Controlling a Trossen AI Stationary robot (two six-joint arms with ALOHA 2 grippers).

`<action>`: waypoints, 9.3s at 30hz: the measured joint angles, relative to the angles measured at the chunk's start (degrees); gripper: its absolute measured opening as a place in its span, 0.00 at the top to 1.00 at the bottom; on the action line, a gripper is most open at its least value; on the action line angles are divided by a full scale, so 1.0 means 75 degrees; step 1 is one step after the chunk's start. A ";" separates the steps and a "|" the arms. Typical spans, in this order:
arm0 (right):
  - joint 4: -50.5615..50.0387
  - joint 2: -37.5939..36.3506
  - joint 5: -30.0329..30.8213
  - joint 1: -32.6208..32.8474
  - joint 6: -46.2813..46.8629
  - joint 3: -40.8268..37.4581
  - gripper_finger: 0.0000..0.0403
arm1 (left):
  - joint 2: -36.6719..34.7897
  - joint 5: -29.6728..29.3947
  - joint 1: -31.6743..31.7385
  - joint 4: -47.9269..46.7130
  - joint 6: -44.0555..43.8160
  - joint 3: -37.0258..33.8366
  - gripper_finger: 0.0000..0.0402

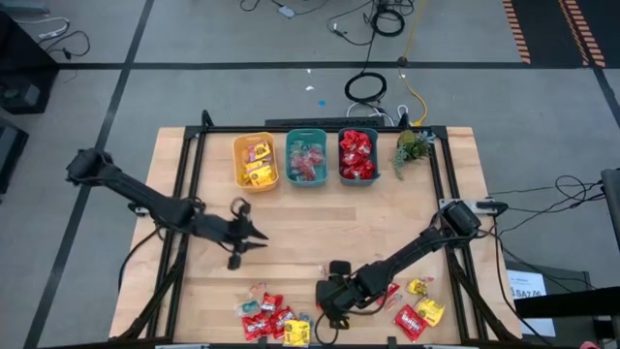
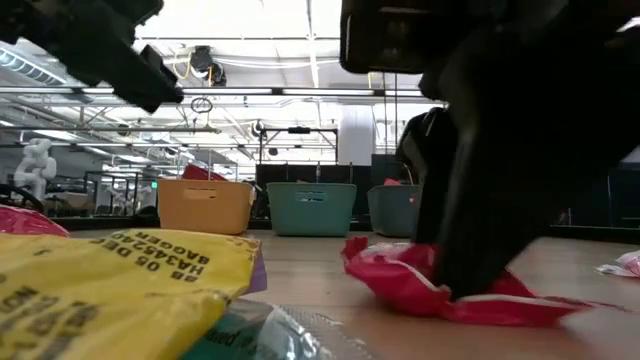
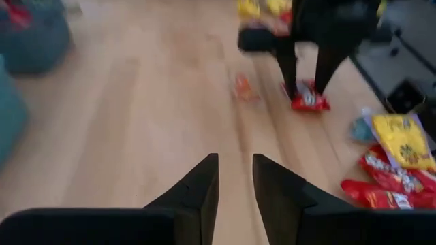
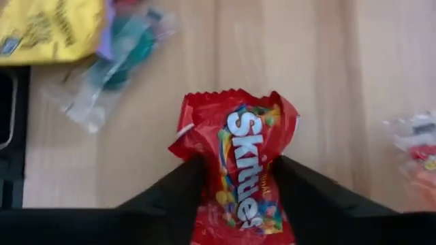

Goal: Sort candy
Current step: Put the red candy into the blue bin, then put the orange gummy candy into the green bin

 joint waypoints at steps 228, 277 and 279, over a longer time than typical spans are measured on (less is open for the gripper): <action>-0.2463 -0.5680 0.2523 -0.7762 -0.0157 -0.1463 0.36 | -0.3073 0.2701 0.2839 -0.0857 0.1632 -0.0925 0.75; -0.1909 -0.2892 -0.0810 -0.0487 -0.0667 -0.3328 0.42 | -0.3073 0.2377 0.2839 -0.0857 0.1632 -0.0925 0.75; -0.1859 -0.2740 -0.0817 -0.0482 -0.0603 -0.3303 0.48 | -0.3073 0.2377 0.2839 -0.0853 0.1629 -0.0925 0.75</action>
